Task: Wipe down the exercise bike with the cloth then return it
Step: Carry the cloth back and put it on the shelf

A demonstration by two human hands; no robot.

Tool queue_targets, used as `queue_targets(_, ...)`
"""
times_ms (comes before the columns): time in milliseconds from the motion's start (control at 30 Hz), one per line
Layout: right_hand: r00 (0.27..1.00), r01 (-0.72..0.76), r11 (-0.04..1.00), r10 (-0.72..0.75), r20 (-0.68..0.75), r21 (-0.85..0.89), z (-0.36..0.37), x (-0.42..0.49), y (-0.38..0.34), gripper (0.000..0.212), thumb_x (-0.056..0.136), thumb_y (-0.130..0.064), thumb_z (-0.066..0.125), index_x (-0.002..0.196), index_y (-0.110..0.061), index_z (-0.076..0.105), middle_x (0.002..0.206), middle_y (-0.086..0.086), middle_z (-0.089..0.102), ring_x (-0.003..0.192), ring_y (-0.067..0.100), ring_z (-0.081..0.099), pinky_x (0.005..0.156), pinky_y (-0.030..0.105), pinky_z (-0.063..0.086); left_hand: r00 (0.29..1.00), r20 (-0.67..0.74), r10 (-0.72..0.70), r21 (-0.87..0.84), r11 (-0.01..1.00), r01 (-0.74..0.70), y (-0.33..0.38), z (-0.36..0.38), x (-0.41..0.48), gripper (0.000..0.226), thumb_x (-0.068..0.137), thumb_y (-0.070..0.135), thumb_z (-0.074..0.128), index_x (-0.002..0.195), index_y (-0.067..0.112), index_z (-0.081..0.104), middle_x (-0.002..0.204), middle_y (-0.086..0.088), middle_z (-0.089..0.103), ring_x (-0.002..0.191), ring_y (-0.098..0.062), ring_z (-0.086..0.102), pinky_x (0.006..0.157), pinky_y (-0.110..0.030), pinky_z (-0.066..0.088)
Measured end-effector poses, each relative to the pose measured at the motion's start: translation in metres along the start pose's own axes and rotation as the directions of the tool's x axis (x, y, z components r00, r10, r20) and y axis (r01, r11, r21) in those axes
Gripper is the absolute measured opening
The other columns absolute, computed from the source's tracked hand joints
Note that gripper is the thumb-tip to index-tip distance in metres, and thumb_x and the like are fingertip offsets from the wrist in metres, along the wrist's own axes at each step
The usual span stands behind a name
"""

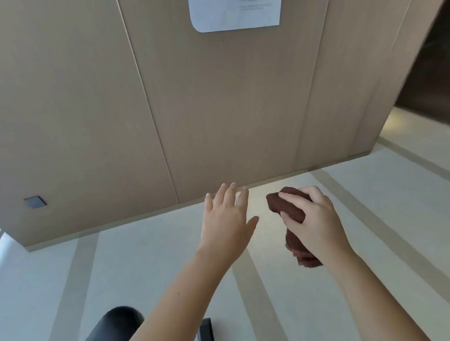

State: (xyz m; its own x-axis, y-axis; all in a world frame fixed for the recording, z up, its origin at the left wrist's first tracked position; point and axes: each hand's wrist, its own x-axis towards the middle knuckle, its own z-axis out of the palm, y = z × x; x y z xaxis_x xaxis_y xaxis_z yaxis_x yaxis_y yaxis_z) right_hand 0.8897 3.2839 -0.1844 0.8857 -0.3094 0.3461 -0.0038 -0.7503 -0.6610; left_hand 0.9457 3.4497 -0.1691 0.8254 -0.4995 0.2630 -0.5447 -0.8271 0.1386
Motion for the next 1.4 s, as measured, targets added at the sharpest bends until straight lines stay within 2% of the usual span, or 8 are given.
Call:
queue_targets(200, 0.976, -0.043, 0.99, 0.013, -0.217, -0.136, -0.07, 0.06, 0.07, 0.037, 0.079, -0.02, 0.066, 0.113, -0.035, 0.062, 0.107, -0.013, 0.047, 0.102, 0.015, 0.044, 0.076, 0.026, 0.037, 0.986, -0.023, 0.163, -0.038, 0.986, -0.163, 0.09, 0.027, 0.111, 0.06, 0.093, 0.044, 0.039, 0.142, 0.016, 0.021, 0.152, -0.006, 0.019, 0.14, -0.022, 0.009, 0.111, -0.045, 0.006)
queue_targets(400, 0.917, -0.234, 0.944, 0.135, -0.376, -0.234, -0.156, 0.09, 0.157, 0.034, 0.08, -0.02, 0.066, 0.112, -0.032, 0.063, 0.111, -0.008, 0.05, 0.101, 0.02, 0.044, 0.073, 0.031, 0.046, 0.937, -0.034, 0.349, -0.155, 0.924, -0.35, 0.206, 0.063, 0.196, 0.057, 0.093, 0.041, 0.042, 0.141, 0.016, 0.025, 0.151, -0.005, 0.023, 0.14, -0.022, 0.011, 0.112, -0.045, 0.005)
queue_targets(600, 0.838, -0.409, 0.872, 0.242, -0.489, -0.269, -0.217, 0.087, 0.22, 0.035, 0.081, -0.024, 0.066, 0.114, -0.034, 0.062, 0.113, -0.009, 0.049, 0.1, 0.018, 0.042, 0.075, 0.03, 0.046, 0.848, -0.023, 0.529, -0.229, 0.823, -0.52, 0.297, 0.092, 0.237, 0.057, 0.093, 0.041, 0.04, 0.142, 0.016, 0.024, 0.152, -0.005, 0.02, 0.141, -0.02, 0.009, 0.112, -0.043, 0.002)
queue_targets(733, 0.771, -0.515, 0.826, 0.329, -0.546, -0.23, -0.245, 0.083, 0.251, 0.034, 0.082, -0.026, 0.064, 0.114, -0.036, 0.061, 0.114, -0.011, 0.046, 0.102, 0.018, 0.043, 0.069, 0.037, 0.054, 0.782, -0.016, 0.623, -0.278, 0.749, -0.602, 0.344, 0.112, 0.257, 0.057, 0.093, 0.042, 0.04, 0.142, 0.018, 0.025, 0.152, -0.004, 0.021, 0.14, -0.019, 0.009, 0.112, -0.042, 0.004)
queue_targets(833, 0.726, -0.586, 0.771, 0.364, -0.583, -0.248, -0.261, 0.091, 0.276, 0.035, 0.082, -0.027, 0.064, 0.115, -0.035, 0.06, 0.118, -0.008, 0.048, 0.102, 0.019, 0.042, 0.075, 0.037, 0.053, 0.74, 0.006, 0.672, -0.308, 0.706, -0.638, 0.375, 0.128, 0.282, 0.056, 0.094, 0.043, 0.038, 0.143, 0.019, 0.023, 0.153, -0.003, 0.018, 0.141, -0.018, 0.006, 0.113, -0.042, 0.003)
queue_targets(933, 0.706, -0.618, 0.738, 0.37, -0.604, -0.271, -0.276, 0.105, 0.293, 0.036, 0.082, -0.024, 0.063, 0.116, -0.033, 0.06, 0.119, -0.005, 0.05, 0.102, 0.021, 0.044, 0.079, 0.035, 0.049, 0.703, 0.001, 0.711, -0.339, 0.662, -0.668, 0.4, 0.136, 0.307, 0.056, 0.094, 0.042, 0.038, 0.143, 0.019, 0.023, 0.153, -0.002, 0.017, 0.141, -0.018, 0.006, 0.113, -0.042, 0.002)
queue_targets(1167, 0.559, -0.747, 0.63, 0.42, -0.715, -0.214, -0.316, 0.175, 0.347, 0.036, 0.083, -0.021, 0.061, 0.117, -0.033, 0.06, 0.121, -0.004, 0.05, 0.103, 0.022, 0.044, 0.08, 0.032, 0.045, 0.55, -0.038, 0.835, -0.374, 0.498, -0.782, 0.462, 0.15, 0.409, 0.055, 0.094, 0.042, 0.036, 0.143, 0.02, 0.021, 0.153, -0.001, 0.016, 0.14, -0.017, 0.005, 0.113, -0.041, 0.0)
queue_targets(1400, 0.467, -0.806, 0.562, 0.408, -0.785, -0.187, -0.355, 0.212, 0.403, 0.036, 0.082, -0.02, 0.063, 0.116, -0.032, 0.06, 0.117, -0.003, 0.052, 0.099, 0.023, 0.046, 0.077, 0.029, 0.042, 0.448, -0.034, 0.893, -0.382, 0.403, -0.832, 0.537, 0.177, 0.477, 0.055, 0.095, 0.044, 0.034, 0.143, 0.022, 0.02, 0.153, 0.0, 0.015, 0.141, -0.018, 0.004, 0.113, -0.041, 0.0)
